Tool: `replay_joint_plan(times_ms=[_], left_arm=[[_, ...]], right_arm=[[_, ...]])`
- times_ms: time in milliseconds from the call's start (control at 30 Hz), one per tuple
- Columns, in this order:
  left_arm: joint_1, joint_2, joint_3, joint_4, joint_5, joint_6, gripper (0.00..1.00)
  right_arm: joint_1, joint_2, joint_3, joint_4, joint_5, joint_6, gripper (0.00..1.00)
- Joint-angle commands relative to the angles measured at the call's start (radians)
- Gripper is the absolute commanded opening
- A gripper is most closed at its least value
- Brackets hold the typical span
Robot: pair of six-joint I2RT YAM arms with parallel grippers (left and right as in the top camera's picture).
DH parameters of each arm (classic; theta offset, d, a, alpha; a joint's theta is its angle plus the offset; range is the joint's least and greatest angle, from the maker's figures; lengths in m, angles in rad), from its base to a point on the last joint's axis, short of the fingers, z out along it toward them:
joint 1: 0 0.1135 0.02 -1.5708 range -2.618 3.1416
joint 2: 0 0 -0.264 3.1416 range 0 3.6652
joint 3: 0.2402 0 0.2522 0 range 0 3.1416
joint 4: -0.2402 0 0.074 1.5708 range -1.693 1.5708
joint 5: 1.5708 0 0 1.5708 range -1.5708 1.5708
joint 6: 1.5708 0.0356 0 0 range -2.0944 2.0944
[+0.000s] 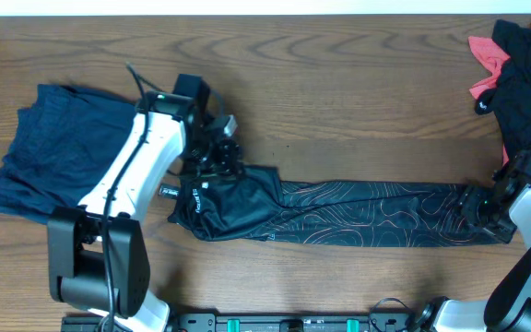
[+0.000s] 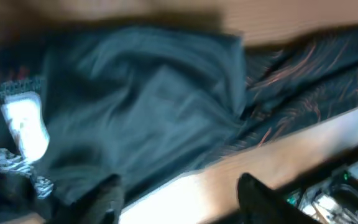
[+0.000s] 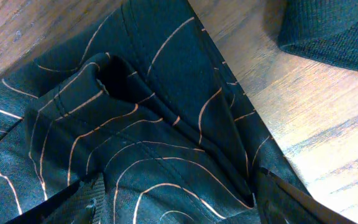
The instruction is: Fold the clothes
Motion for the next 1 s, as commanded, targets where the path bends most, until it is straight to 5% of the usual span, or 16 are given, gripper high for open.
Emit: replay_joint_plan(times_ms=[0,500,767,967], left_arm=[[-0.059,0.026,0.000,0.063,0.006,-0.005,0.64],[-0.201,0.274,0.000,0.330,-0.096,-0.150,0.64],[-0.196,0.262,0.022,0.307,-0.099,-0.151,0.07],[-0.206,0.144,0.036,0.146,-0.043,-0.150,0.06]], right_arm=[[-0.013,0.031,-0.015,-0.005,-0.005,-0.008,0.75],[-0.013,0.031,-0.015,-0.030,-0.008,0.000,0.75],[-0.013,0.031,-0.015,-0.028,-0.011,0.000,0.74],[-0.013,0.031,-0.015,-0.028,-0.011,-0.001,0.73]])
